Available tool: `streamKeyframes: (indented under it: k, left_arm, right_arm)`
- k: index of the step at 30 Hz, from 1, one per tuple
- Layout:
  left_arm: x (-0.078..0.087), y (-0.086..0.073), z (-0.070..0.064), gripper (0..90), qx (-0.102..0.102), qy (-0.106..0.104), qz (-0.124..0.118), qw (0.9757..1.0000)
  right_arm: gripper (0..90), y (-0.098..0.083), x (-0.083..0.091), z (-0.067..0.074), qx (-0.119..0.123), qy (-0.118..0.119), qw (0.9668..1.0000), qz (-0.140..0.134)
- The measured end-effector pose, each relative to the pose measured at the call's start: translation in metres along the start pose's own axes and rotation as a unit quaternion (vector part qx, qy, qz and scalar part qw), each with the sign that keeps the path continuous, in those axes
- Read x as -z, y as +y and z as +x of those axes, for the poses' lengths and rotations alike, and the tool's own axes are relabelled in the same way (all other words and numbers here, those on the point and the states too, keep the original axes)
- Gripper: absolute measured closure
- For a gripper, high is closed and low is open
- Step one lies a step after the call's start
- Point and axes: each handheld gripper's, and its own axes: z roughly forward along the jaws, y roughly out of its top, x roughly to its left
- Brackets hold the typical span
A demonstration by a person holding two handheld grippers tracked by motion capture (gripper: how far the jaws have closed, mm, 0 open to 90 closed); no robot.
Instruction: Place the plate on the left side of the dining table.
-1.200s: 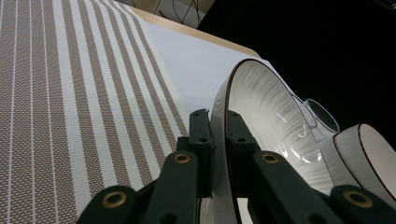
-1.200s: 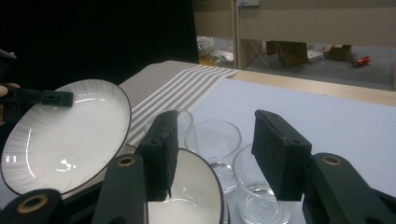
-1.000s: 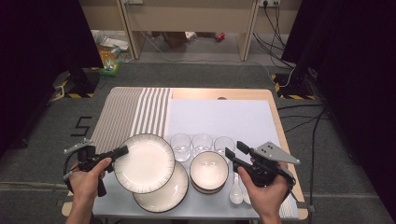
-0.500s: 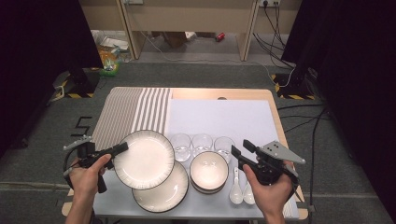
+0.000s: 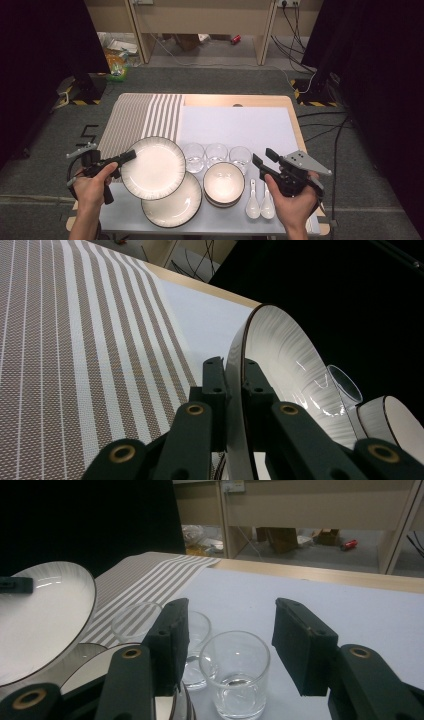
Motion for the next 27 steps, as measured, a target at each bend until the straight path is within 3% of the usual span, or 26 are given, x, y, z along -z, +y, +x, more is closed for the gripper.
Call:
streamKeyframes:
  k: [8, 27]
  left_arm:
    - [-0.001, 0.002, 0.002, 83.6, 0.005, 0.002, -0.003, 1.0000]
    - [0.004, 0.010, 0.014, 83.6, 0.014, 0.011, -0.015, 0.9997]
  right_arm:
    - [47.9, 0.000, 0.001, -0.005, -0.011, -0.013, 0.9999, 0.002]
    - [47.5, -0.001, 0.002, -0.011, -0.009, -0.022, 0.9997, -0.002]
